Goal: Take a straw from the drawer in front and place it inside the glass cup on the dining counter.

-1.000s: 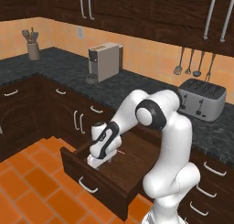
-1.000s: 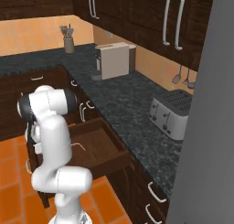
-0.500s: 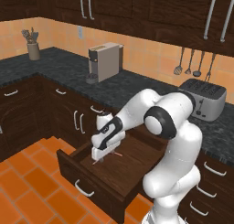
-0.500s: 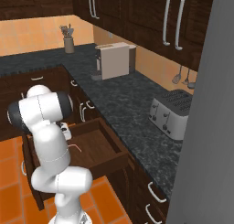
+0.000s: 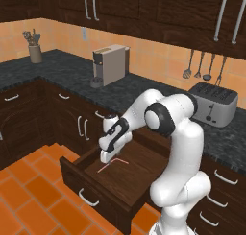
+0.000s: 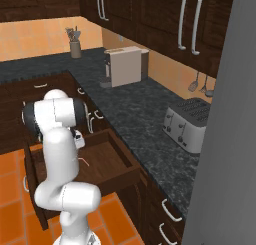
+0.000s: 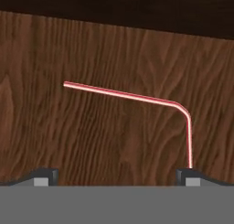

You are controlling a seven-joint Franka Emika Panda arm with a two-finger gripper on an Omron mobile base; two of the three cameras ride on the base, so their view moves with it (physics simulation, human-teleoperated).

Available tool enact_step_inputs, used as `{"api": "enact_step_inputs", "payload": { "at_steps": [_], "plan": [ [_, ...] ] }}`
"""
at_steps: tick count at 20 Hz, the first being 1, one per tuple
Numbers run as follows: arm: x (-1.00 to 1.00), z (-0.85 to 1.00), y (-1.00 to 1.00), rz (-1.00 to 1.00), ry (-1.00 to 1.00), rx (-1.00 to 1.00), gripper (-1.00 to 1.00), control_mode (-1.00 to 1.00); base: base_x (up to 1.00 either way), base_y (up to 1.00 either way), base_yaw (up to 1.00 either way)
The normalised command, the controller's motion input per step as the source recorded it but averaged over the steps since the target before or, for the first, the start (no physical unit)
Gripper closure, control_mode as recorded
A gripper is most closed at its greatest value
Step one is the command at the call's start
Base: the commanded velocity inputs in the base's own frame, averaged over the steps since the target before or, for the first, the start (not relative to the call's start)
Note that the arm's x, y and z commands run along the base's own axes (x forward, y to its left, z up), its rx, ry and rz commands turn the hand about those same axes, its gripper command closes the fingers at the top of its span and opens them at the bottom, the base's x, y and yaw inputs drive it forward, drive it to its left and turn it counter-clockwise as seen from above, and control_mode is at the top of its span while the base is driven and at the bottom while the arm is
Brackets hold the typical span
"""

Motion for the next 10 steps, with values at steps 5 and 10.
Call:
{"api": "enact_step_inputs", "payload": {
  "at_steps": [5,10],
  "plan": [
    [0.28,-0.35,-0.11,0.01,0.0,-0.03,-1.0,-1.0,0.0,0.0,0.0],
    [0.38,-0.35,-0.1,0.0,0.0,0.0,-1.0,-1.0,0.0,0.0,0.0]
  ]
}}
